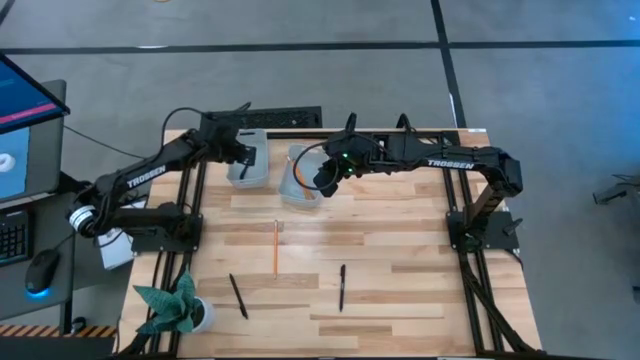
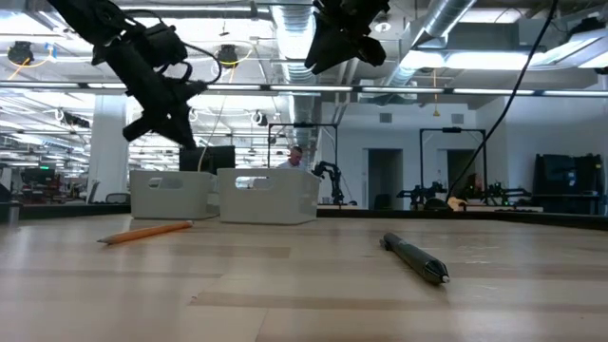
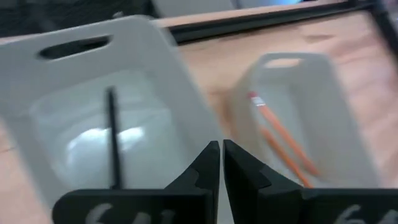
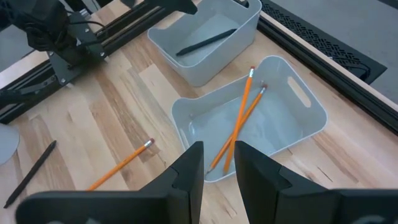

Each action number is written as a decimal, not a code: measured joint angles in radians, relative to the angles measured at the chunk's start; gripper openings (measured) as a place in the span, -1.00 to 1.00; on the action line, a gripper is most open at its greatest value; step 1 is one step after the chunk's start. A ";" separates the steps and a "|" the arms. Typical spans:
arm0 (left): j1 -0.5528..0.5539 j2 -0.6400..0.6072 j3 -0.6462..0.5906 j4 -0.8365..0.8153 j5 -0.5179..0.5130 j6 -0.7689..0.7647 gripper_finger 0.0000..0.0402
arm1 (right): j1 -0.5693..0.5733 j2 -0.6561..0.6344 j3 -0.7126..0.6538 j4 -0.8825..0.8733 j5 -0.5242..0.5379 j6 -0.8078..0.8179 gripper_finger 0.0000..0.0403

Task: Sort pens & pencils
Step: Put the orange pencil into the right gray bin

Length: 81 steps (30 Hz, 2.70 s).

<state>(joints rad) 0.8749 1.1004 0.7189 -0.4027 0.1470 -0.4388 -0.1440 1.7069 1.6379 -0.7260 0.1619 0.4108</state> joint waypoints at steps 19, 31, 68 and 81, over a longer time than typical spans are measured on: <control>-0.169 -0.421 0.001 0.073 0.132 -0.075 -0.96 | -0.010 0.000 0.000 -0.002 0.000 -0.002 -0.44; -0.430 -0.511 0.001 0.033 0.154 -0.176 -0.96 | -0.013 0.000 0.000 -0.071 -0.004 -0.019 -0.44; -0.790 0.071 0.001 -0.273 -0.198 -0.442 -1.00 | 0.125 0.000 0.001 -0.079 -0.001 0.146 -0.44; -0.790 0.113 0.001 -0.271 -0.301 -0.285 -1.00 | 0.166 0.000 -0.030 -0.085 -0.004 0.223 -0.44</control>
<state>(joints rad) 0.0845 1.2133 0.7197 -0.6740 -0.1537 -0.7239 0.0219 1.7073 1.6076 -0.8106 0.1579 0.6337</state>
